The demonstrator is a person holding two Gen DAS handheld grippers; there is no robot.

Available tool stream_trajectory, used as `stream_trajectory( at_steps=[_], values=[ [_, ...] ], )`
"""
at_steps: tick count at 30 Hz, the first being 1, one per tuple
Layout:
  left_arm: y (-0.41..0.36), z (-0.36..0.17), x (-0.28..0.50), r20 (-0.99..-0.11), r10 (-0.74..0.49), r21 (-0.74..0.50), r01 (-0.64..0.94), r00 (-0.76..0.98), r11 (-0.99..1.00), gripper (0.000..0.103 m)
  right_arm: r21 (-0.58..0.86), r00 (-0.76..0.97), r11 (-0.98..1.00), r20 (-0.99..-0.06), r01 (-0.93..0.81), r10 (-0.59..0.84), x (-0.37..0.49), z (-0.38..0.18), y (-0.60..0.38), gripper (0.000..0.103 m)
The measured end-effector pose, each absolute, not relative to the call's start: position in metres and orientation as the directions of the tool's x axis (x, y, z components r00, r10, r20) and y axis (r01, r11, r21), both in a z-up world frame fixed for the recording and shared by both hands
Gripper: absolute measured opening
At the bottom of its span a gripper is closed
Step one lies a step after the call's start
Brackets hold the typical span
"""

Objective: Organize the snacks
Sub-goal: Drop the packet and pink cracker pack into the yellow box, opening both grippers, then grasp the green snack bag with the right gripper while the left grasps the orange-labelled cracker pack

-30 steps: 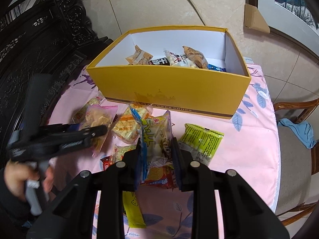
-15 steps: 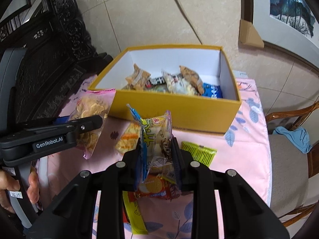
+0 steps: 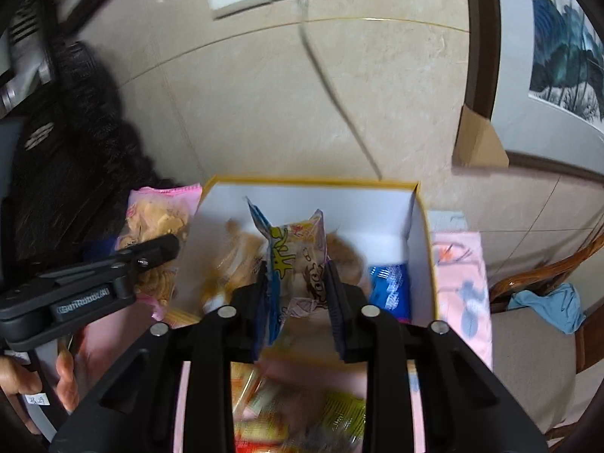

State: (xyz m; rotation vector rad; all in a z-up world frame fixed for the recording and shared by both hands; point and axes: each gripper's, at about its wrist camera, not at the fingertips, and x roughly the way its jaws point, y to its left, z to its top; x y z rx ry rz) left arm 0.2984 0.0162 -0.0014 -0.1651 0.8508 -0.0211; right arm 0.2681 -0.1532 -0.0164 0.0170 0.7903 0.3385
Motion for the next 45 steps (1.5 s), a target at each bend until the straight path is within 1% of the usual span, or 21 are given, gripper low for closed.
stream_trajectory(
  at_steps=[1, 3, 7, 10, 11, 12, 13, 14, 15, 18, 19, 22, 27, 33, 39, 42, 44, 45],
  values=[
    [0.019, 0.001, 0.306, -0.744, -0.068, -0.145, -0.062, 0.665, 0.988, 0.100, 0.124, 0.649, 0.955, -0.709, -0.271, 0.277, 0.282, -0.015, -0.153, 0.033],
    [0.026, 0.010, 0.315, -0.739, -0.041, -0.134, -0.087, 0.672, 0.987, 0.100, 0.089, 0.661, 0.965, -0.713, -0.245, 0.234, 0.294, -0.013, -0.156, 0.033],
    [0.037, 0.013, 0.297, -0.718, -0.025, -0.131, -0.100, 0.696, 0.986, 0.100, 0.106, 0.678, 0.959, -0.686, -0.263, 0.263, 0.282, -0.005, -0.178, 0.035],
    [0.046, -0.004, 0.268, -0.732, -0.045, -0.170, -0.118, 0.680, 0.978, 0.100, 0.128, 0.646, 0.955, -0.711, -0.268, 0.276, 0.259, -0.018, -0.196, 0.035],
    [0.048, -0.013, 0.254, -0.736, -0.039, -0.175, -0.134, 0.676, 0.975, 0.100, 0.142, 0.635, 0.955, -0.720, -0.261, 0.280, 0.247, -0.025, -0.203, 0.037],
    [0.047, -0.022, 0.242, -0.738, -0.037, -0.176, -0.140, 0.674, 0.974, 0.100, 0.151, 0.627, 0.956, -0.727, -0.253, 0.281, 0.237, -0.031, -0.207, 0.052],
    [0.046, -0.033, 0.226, -0.739, -0.031, -0.171, -0.143, 0.673, 0.975, 0.100, 0.162, 0.623, 0.960, -0.734, -0.227, 0.271, 0.220, -0.044, -0.212, 0.063],
    [0.044, -0.043, 0.217, -0.742, -0.024, -0.163, -0.146, 0.670, 0.976, 0.100, 0.167, 0.628, 0.969, -0.738, -0.183, 0.246, 0.202, -0.059, -0.217, 0.065],
    [0.041, -0.057, 0.205, -0.753, -0.016, -0.152, -0.150, 0.658, 0.977, 0.100, 0.172, 0.621, 0.972, -0.748, -0.158, 0.234, 0.192, -0.071, -0.218, 0.065],
    [0.036, -0.091, 0.181, -0.790, -0.021, -0.148, -0.158, 0.613, 0.976, 0.100, 0.202, 0.523, 0.978, -0.828, -0.057, 0.202, 0.162, -0.132, -0.213, 0.065],
    [0.035, -0.106, 0.174, -0.813, -0.033, -0.158, -0.165, 0.582, 0.973, 0.100, 0.211, 0.503, 0.977, -0.841, -0.034, 0.199, 0.158, -0.146, -0.210, 0.065],
    [0.034, -0.122, 0.161, -0.839, -0.044, -0.162, -0.171, 0.542, 0.972, 0.100, 0.203, 0.487, 0.979, -0.857, 0.022, 0.167, 0.156, -0.171, -0.202, 0.065],
    [0.030, -0.117, 0.155, -0.827, -0.046, -0.146, -0.135, 0.560, 0.980, 0.100, 0.220, 0.492, 0.971, -0.858, 0.094, 0.146, 0.173, -0.181, -0.199, 0.065],
    [0.030, -0.112, 0.153, -0.825, -0.059, -0.159, -0.131, 0.562, 0.979, 0.100, 0.228, 0.477, 0.967, -0.867, 0.118, 0.146, 0.193, -0.191, -0.195, 0.065],
    [0.031, -0.114, 0.156, -0.830, -0.059, -0.155, -0.127, 0.555, 0.980, 0.100, 0.158, 0.449, 0.980, -0.889, 0.122, 0.087, 0.196, -0.206, -0.188, 0.073],
    [0.033, -0.118, 0.158, -0.839, -0.055, -0.152, -0.136, 0.542, 0.979, 0.100, 0.076, 0.459, 0.995, -0.888, 0.059, 0.041, 0.192, -0.208, -0.176, 0.075],
    [0.036, -0.122, 0.159, -0.845, -0.050, -0.149, -0.144, 0.533, 0.978, 0.100, 0.025, 0.465, 1.000, -0.885, 0.019, 0.013, 0.190, -0.210, -0.168, 0.072],
    [0.037, -0.124, 0.160, -0.847, -0.046, -0.146, -0.148, 0.529, 0.978, 0.100, 0.012, 0.474, 1.000, -0.881, -0.002, 0.011, 0.188, -0.210, -0.167, 0.065]
  ],
)
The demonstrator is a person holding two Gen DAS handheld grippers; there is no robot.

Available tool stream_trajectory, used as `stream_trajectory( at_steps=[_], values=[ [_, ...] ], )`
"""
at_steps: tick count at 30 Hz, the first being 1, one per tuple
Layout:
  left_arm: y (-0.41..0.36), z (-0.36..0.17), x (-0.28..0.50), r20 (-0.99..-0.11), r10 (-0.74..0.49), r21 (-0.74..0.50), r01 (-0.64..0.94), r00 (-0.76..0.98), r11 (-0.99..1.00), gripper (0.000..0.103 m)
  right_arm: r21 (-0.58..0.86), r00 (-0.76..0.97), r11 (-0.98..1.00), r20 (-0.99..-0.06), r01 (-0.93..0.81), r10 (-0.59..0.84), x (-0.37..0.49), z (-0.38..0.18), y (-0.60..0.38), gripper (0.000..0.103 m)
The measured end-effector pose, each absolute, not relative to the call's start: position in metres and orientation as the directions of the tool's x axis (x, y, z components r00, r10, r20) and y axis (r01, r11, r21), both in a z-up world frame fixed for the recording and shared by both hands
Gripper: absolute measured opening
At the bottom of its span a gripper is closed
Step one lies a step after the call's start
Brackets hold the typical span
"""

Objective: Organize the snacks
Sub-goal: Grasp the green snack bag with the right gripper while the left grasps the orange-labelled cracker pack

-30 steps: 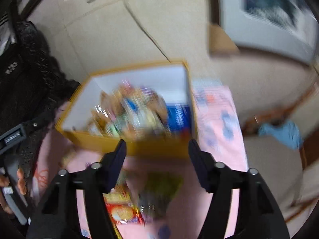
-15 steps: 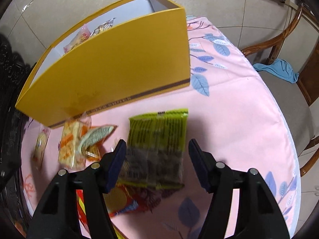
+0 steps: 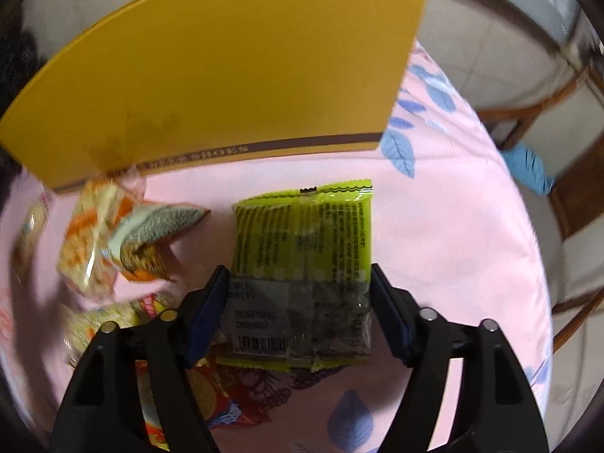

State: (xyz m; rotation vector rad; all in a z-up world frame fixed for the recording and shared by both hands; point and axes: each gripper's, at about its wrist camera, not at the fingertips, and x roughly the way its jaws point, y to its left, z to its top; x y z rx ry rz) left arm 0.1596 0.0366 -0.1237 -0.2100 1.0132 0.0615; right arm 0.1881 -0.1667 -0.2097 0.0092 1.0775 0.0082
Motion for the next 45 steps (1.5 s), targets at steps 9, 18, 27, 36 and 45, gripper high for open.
stream_trajectory(
  at_steps=[9, 18, 27, 36, 45],
  values=[
    [0.020, -0.140, 0.170, -0.863, -0.054, -0.111, -0.085, 0.503, 0.990, 0.100, 0.083, 0.440, 0.996, -0.894, -0.031, 0.088, 0.163, -0.205, -0.188, 0.060],
    [-0.005, -0.181, 0.211, -0.896, -0.046, -0.056, -0.010, 0.441, 0.998, 0.100, 0.153, 0.431, 0.987, -0.889, -0.042, 0.156, 0.146, -0.193, -0.190, 0.060],
    [-0.006, -0.209, 0.232, -0.908, -0.081, -0.085, 0.008, 0.411, 0.996, 0.086, 0.174, 0.453, 0.984, -0.874, -0.046, 0.176, 0.146, -0.184, -0.193, 0.060],
    [-0.011, -0.203, 0.228, -0.896, -0.128, -0.124, 0.039, 0.426, 0.992, 0.048, 0.174, 0.448, 0.983, -0.876, -0.055, 0.180, 0.142, -0.187, -0.189, 0.060],
    [-0.001, -0.187, 0.210, -0.886, -0.145, -0.154, 0.014, 0.441, 0.988, 0.047, 0.181, 0.465, 0.981, -0.865, -0.067, 0.191, 0.140, -0.183, -0.188, 0.060]
  ],
)
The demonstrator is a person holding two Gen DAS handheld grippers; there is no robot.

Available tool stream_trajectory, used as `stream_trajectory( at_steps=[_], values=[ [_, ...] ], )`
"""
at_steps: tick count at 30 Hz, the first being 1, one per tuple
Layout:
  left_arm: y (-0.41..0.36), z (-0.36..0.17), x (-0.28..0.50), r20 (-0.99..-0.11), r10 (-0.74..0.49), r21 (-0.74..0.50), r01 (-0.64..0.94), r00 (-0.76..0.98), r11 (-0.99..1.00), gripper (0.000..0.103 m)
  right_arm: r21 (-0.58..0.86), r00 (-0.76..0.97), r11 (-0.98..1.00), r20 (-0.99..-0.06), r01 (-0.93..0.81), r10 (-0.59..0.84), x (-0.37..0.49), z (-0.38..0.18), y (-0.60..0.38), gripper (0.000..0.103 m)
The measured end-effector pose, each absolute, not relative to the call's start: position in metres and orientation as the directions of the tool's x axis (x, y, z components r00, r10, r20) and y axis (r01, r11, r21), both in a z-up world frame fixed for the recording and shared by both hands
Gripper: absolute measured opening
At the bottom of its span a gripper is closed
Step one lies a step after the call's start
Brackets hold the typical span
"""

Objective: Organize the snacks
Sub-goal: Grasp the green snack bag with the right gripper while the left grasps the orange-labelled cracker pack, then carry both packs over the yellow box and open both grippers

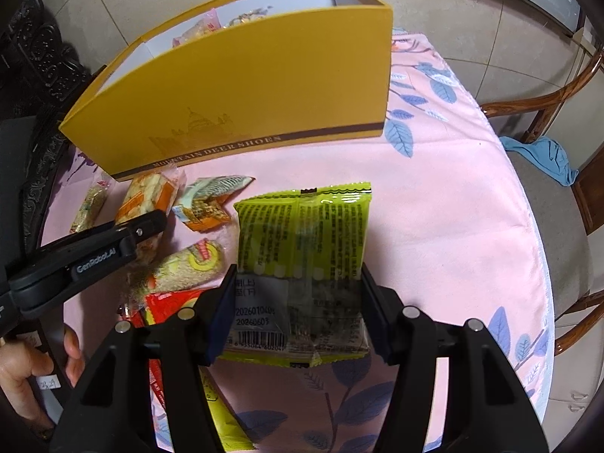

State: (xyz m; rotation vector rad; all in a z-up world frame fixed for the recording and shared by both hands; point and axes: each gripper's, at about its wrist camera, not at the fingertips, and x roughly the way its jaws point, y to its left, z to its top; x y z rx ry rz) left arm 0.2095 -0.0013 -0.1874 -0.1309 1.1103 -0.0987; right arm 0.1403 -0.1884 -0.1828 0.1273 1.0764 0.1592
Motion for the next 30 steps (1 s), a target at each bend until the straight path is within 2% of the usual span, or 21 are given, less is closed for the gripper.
stream_trajectory(
  at_steps=[17, 30],
  values=[
    [-0.017, -0.129, 0.174, -0.846, -0.123, -0.131, 0.021, 0.518, 0.991, 0.047, 0.164, 0.525, 0.979, -0.827, -0.120, 0.203, 0.133, -0.150, -0.176, 0.060],
    [-0.001, -0.086, 0.170, -0.812, -0.118, -0.153, -0.012, 0.572, 0.988, 0.047, 0.140, 0.602, 0.972, -0.766, -0.187, 0.226, 0.141, -0.094, -0.170, 0.060]
  ],
)
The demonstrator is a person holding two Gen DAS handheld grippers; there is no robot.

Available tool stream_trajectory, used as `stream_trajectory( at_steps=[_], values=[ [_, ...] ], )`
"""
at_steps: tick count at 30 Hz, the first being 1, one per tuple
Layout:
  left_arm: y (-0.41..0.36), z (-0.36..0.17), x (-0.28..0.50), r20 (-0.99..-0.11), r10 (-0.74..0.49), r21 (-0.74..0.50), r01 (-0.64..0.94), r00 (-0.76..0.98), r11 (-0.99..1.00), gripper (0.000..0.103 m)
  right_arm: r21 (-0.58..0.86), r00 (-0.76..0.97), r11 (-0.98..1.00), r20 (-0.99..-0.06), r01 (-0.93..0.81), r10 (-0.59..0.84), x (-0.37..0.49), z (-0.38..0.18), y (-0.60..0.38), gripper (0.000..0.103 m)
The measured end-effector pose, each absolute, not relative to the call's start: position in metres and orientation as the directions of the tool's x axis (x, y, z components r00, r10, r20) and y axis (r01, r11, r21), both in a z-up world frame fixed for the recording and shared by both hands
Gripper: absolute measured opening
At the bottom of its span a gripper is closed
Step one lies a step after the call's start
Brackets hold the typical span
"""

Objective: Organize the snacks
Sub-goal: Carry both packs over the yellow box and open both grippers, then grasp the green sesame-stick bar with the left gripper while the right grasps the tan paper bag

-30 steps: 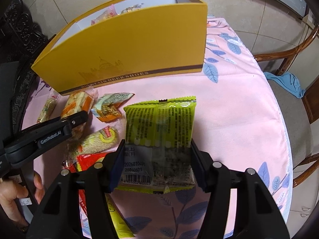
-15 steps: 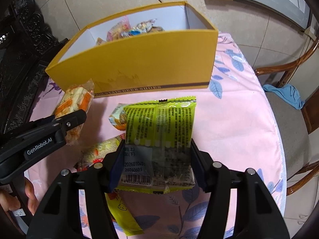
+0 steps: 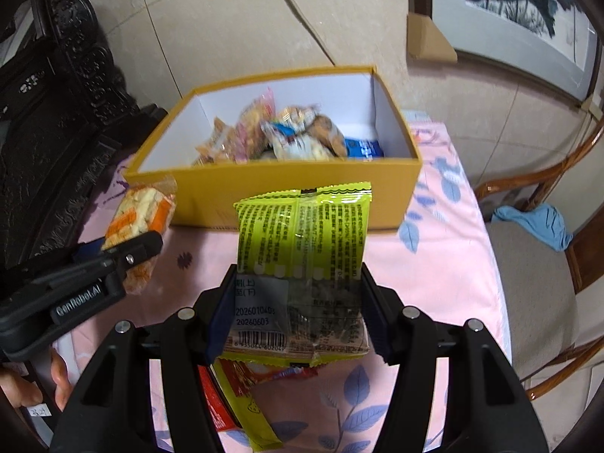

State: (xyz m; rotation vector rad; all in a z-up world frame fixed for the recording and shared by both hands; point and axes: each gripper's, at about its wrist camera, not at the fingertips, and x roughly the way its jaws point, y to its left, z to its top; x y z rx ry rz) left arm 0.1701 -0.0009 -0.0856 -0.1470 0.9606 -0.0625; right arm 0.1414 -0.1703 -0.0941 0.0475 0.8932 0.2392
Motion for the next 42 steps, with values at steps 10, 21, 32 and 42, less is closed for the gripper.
stream_trajectory(
  at_steps=[10, 21, 32, 42],
  values=[
    [0.006, -0.057, 0.202, -0.786, -0.119, -0.156, -0.009, 0.606, 0.988, 0.047, 0.146, 0.632, 0.965, -0.732, -0.219, 0.255, 0.178, -0.060, -0.165, 0.060],
    [0.013, -0.031, 0.303, -0.783, -0.033, -0.083, -0.052, 0.621, 0.995, 0.093, 0.137, 0.644, 0.971, -0.729, -0.197, 0.233, 0.263, -0.037, -0.158, 0.064],
    [0.067, -0.015, 0.275, -0.740, 0.000, -0.172, -0.189, 0.673, 0.967, 0.100, 0.148, 0.648, 0.968, -0.720, -0.205, 0.247, 0.258, -0.031, -0.180, 0.066],
    [0.131, -0.103, 0.182, -0.810, 0.093, -0.179, -0.395, 0.579, 0.901, 0.100, 0.273, 0.462, 0.952, -0.833, -0.137, 0.305, 0.164, -0.156, -0.148, 0.067]
  ],
)
